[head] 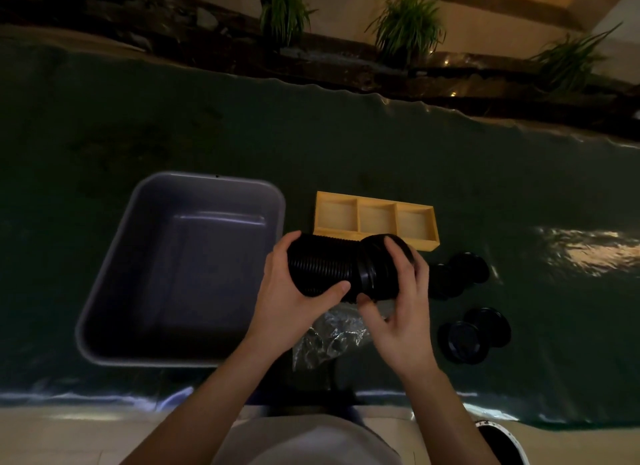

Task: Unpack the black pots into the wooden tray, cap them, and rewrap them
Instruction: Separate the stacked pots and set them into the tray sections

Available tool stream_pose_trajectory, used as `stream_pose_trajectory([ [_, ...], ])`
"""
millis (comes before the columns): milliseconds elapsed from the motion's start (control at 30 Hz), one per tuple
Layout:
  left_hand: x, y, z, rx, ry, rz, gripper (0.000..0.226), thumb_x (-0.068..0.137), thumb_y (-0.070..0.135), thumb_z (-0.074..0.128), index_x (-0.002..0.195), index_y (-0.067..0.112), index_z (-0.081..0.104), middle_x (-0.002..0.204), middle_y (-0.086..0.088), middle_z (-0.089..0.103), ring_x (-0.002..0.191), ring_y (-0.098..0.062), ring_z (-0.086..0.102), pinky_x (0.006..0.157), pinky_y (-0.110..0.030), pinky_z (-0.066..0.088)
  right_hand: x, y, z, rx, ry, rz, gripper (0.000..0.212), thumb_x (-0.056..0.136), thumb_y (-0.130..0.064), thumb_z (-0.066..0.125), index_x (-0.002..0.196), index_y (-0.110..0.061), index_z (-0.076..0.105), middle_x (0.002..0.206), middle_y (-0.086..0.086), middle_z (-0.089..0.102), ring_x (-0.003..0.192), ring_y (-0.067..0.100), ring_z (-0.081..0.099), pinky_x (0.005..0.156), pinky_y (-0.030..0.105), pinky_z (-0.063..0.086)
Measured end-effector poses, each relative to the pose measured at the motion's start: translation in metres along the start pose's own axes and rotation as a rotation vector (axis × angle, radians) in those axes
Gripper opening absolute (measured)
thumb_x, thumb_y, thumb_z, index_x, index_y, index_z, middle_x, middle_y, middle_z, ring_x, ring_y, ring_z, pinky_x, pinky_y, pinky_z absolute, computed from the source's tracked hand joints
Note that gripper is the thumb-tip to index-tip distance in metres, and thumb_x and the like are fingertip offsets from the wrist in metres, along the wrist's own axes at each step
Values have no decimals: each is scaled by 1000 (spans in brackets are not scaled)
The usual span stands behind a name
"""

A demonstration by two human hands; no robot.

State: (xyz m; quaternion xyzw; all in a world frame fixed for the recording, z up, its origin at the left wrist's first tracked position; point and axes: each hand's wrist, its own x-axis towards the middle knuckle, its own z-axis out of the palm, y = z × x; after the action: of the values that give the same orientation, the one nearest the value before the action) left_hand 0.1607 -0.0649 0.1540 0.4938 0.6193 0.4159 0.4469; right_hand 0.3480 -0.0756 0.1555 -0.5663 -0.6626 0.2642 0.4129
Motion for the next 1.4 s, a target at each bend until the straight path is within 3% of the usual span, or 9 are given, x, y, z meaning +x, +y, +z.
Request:
stream_pose_trajectory([
  [233,2,-4,-7,3,8,-11,102,59,62,83,146,43,34,145,11,48,134,-10,48,109,-48,50,6,0,2,-49,-3,14,82,84,-54,74,153,-28,39,139,-2,49,129,-10,45,103,6,38],
  [333,6,-7,-8,3,26,-21,101,59,63,84,145,45,34,145,13,49,135,-9,48,110,-48,49,7,6,-1,41,60,52,70,90,-45,70,151,-27,43,138,-5,55,131,1,53,104,20,47],
  [467,11,-6,-1,-1,29,-45,101,59,64,84,144,47,34,145,13,50,134,-9,49,110,-47,49,10,13,-6,124,43,51,53,98,-32,60,149,-36,48,148,3,45,134,-2,48,99,10,48],
  [767,31,3,30,40,120,-82,98,60,66,84,142,48,35,142,13,51,133,-8,50,109,-44,50,45,42,-19,54,-141,-8,44,98,-44,61,141,-41,53,151,-3,34,137,15,49,105,37,54],
  [967,49,8,56,58,184,-146,99,58,68,84,141,52,33,141,13,53,133,-13,52,108,-50,51,72,66,-25,-24,-101,-35,76,91,-41,65,157,-27,31,138,-12,45,125,-19,43,96,-1,38],
  [1033,54,10,67,70,194,-160,100,58,68,84,142,50,34,140,13,54,132,-13,52,108,-50,51,78,75,-26,-8,-47,-4,76,88,-42,67,154,-24,34,135,-15,47,124,-17,44,98,4,41],
  [1133,60,13,82,84,205,-179,101,59,67,83,144,47,34,140,14,53,132,-11,53,108,-49,52,86,90,-28,8,19,-5,70,84,-34,75,145,-22,43,131,-2,60,120,4,57,96,28,56],
  [1267,69,16,96,110,249,-208,99,58,68,82,142,48,33,141,11,52,132,-14,52,107,-51,51,95,105,-32,98,-42,66,79,78,-33,80,144,-38,36,131,-7,64,121,4,61,101,14,48],
  [1400,76,16,104,114,301,-232,98,57,66,81,141,48,34,140,10,54,131,-14,52,108,-51,50,107,118,-34,162,-117,119,73,76,-36,81,127,-65,38,121,-30,62,118,-10,59,96,3,43],
])
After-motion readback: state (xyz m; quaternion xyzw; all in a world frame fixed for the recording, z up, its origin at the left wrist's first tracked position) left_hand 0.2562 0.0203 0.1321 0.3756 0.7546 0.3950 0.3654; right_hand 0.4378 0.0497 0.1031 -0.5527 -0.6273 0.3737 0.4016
